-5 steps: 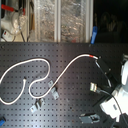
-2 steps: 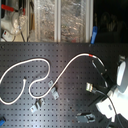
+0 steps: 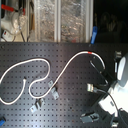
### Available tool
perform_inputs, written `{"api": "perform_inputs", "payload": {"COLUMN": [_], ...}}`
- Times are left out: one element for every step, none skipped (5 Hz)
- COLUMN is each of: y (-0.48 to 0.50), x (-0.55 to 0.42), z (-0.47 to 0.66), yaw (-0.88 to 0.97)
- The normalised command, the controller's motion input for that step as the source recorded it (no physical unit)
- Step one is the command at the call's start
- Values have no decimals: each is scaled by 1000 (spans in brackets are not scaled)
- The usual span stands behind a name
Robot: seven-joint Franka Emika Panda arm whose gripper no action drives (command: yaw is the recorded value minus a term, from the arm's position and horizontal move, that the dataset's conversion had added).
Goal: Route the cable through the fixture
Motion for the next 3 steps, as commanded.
{"api": "perform_inputs", "payload": {"y": [31, 7, 93], "x": [-24, -2, -121], "z": [140, 224, 115], "yaw": [-971, -940, 0]}}
